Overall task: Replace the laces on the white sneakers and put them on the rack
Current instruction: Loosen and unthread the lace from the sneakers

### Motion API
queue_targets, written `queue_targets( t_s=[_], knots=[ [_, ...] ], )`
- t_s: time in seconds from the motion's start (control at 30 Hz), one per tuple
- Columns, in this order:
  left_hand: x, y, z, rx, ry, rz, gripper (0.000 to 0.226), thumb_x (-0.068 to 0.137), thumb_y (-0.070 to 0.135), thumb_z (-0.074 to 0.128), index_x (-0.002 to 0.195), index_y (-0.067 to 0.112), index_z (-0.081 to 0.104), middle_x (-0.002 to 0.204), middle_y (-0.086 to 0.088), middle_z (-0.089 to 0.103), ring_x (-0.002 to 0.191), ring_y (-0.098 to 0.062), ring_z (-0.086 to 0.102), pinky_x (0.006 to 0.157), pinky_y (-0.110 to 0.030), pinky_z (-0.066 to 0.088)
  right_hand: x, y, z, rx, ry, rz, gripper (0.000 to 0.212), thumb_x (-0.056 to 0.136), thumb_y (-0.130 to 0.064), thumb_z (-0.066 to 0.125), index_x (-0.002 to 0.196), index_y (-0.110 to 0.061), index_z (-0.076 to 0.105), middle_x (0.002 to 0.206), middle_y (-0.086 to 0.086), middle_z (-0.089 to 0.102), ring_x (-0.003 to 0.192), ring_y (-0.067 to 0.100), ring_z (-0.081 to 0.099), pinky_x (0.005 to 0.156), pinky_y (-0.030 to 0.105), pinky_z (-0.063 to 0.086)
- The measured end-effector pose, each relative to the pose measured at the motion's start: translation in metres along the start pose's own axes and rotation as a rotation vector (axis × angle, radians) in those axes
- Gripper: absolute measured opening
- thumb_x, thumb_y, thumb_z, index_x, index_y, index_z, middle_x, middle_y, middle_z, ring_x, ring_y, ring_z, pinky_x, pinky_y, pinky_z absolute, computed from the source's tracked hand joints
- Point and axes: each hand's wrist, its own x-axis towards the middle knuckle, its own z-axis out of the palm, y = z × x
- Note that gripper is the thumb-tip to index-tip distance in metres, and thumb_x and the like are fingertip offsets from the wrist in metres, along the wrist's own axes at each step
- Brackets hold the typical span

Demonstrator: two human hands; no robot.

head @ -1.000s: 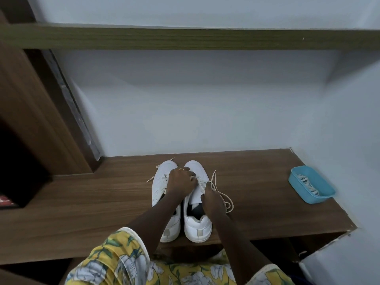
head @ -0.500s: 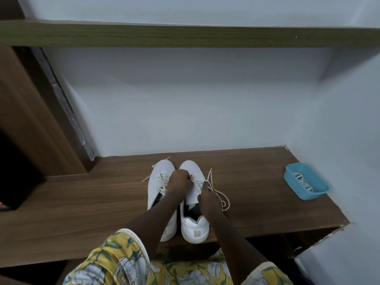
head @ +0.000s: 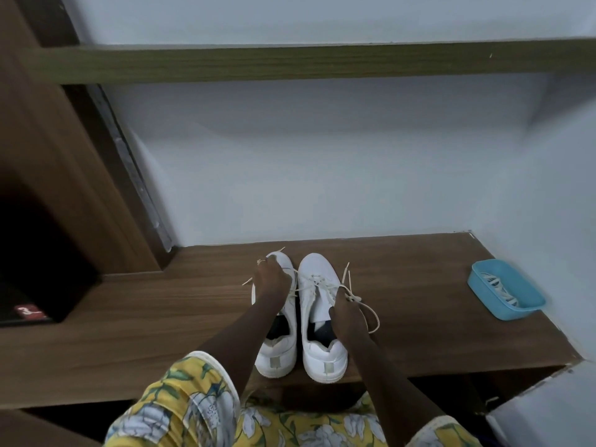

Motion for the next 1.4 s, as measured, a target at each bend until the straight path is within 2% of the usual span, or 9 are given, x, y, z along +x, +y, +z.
queue_targets(
  t_s=[0.07, 0.13, 0.23, 0.5, 0.63, 0.87, 1.17, 1.27, 1.4],
  knots=[
    [-0.004, 0.007, 0.004, 0.059, -0.002, 0.149, 0.036, 0.087, 0.015, 0.045, 0.121, 0.013, 0.056, 0.119, -0.007, 0.061, 0.114, -0.023, 0.052, 0.1, -0.031, 0.031, 0.0, 0.001, 0.003, 0.087, 0.015, 0.028, 0.033, 0.098, -0.015, 0.028, 0.128, -0.01, 0.039, 0.074, 0.007, 0.037, 0.105, 0.034, 0.056, 0.066, 0.028, 0.036],
    [-0.011, 0.017, 0.01, 0.155, -0.053, 0.333, 0.032, 0.09, 0.023, 0.046, 0.116, 0.018, 0.063, 0.12, -0.002, 0.062, 0.119, -0.02, 0.049, 0.111, -0.038, 0.02, 0.003, 0.002, 0.006, 0.086, 0.034, 0.045, 0.033, 0.098, -0.017, 0.026, 0.127, -0.012, 0.042, 0.072, 0.005, 0.035, 0.105, 0.033, 0.056, 0.062, 0.026, 0.035],
    [-0.016, 0.03, 0.018, 0.272, -0.148, 0.428, 0.033, 0.094, 0.032, 0.042, 0.114, 0.019, 0.066, 0.12, -0.001, 0.062, 0.124, -0.02, 0.044, 0.116, -0.049, 0.005, 0.003, 0.004, 0.005, -0.025, 0.051, -0.016, 0.041, 0.097, -0.015, 0.034, 0.136, -0.004, 0.035, 0.116, 0.015, 0.058, 0.11, 0.027, 0.058, 0.086, 0.032, 0.042],
    [-0.025, 0.036, 0.03, 0.237, -0.101, 0.403, 0.031, 0.097, 0.021, 0.036, 0.113, 0.008, 0.06, 0.117, -0.008, 0.061, 0.12, -0.025, 0.047, 0.113, -0.043, 0.02, 0.002, 0.006, 0.006, 0.038, 0.096, -0.035, 0.049, 0.095, -0.017, 0.043, 0.14, -0.004, 0.029, 0.121, 0.015, 0.061, 0.113, 0.028, 0.058, 0.097, 0.035, 0.043],
    [-0.027, 0.038, 0.026, 0.064, -0.168, 0.366, 0.025, 0.095, 0.007, 0.035, 0.107, 0.003, 0.057, 0.11, -0.015, 0.063, 0.103, -0.031, 0.058, 0.084, -0.035, 0.041, 0.002, 0.007, 0.007, 0.018, 0.104, -0.051, 0.047, 0.095, -0.017, 0.043, 0.139, -0.004, 0.03, 0.119, 0.014, 0.062, 0.111, 0.027, 0.058, 0.096, 0.035, 0.043],
    [-0.027, 0.039, 0.028, -0.05, -0.286, 0.279, 0.028, 0.092, 0.006, 0.039, 0.102, 0.004, 0.066, 0.106, -0.013, 0.065, 0.096, -0.028, 0.062, 0.08, -0.034, 0.047, 0.0, 0.007, 0.006, 0.007, 0.097, -0.052, 0.053, 0.096, -0.02, 0.043, 0.143, -0.004, 0.024, 0.12, 0.013, 0.061, 0.112, 0.025, 0.058, 0.094, 0.033, 0.045],
    [-0.021, 0.029, 0.023, -0.117, -0.162, 0.227, 0.022, 0.092, 0.002, 0.04, 0.102, -0.002, 0.059, 0.099, -0.009, 0.058, 0.104, -0.029, 0.056, 0.079, -0.031, 0.043, -0.003, 0.003, 0.0, 0.0, 0.08, -0.04, 0.064, 0.097, -0.014, 0.041, 0.148, 0.002, 0.007, 0.119, 0.016, 0.062, 0.107, 0.025, 0.061, 0.083, 0.029, 0.045],
    [-0.017, 0.012, 0.019, -0.134, -0.139, 0.182, 0.027, 0.096, 0.002, 0.035, 0.116, -0.001, 0.054, 0.112, -0.01, 0.056, 0.111, -0.023, 0.053, 0.085, -0.024, 0.043, -0.005, 0.002, -0.002, -0.038, 0.087, -0.038, 0.064, 0.096, -0.011, 0.039, 0.149, 0.002, 0.005, 0.119, 0.014, 0.062, 0.104, 0.023, 0.063, 0.081, 0.028, 0.047],
    [-0.008, -0.01, 0.018, -0.067, -0.079, 0.119, 0.031, 0.098, 0.007, 0.031, 0.12, -0.002, 0.052, 0.093, 0.007, 0.05, 0.086, 0.0, 0.049, 0.068, -0.01, 0.038, -0.009, 0.0, -0.007, -0.042, 0.062, -0.023, 0.061, 0.097, -0.01, 0.038, 0.149, 0.0, 0.007, 0.118, 0.015, 0.063, 0.104, 0.023, 0.063, 0.078, 0.028, 0.046]
  ],
)
